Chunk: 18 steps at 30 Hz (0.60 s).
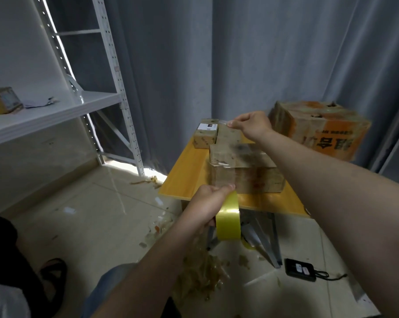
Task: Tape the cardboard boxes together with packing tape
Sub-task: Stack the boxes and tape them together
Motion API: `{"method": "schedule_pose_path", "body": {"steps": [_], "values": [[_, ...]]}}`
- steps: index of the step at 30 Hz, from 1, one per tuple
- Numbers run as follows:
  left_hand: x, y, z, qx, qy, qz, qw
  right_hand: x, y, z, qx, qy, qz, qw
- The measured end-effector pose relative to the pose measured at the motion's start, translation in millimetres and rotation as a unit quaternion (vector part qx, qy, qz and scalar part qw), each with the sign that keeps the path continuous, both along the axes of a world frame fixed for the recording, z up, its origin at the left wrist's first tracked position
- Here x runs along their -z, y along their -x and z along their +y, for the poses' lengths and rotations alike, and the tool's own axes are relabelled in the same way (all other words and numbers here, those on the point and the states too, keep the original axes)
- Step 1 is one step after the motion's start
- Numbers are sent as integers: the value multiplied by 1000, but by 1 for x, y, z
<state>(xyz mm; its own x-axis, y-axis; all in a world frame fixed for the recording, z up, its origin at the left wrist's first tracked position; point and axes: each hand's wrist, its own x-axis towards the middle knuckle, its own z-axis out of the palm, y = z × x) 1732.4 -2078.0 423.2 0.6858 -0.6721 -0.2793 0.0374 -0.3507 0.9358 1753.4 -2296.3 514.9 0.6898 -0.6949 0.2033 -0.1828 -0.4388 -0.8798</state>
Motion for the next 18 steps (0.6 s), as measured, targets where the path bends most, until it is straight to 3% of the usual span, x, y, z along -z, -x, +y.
{"method": "schedule_pose_path", "body": {"steps": [13, 18], "values": [[-2, -17, -23, -36, -8, 12, 999, 40, -51, -23, 22, 26, 88, 996], [3, -19, -27, -41, -13, 8, 999, 57, -58, -25, 67, 91, 157, 981]]}}
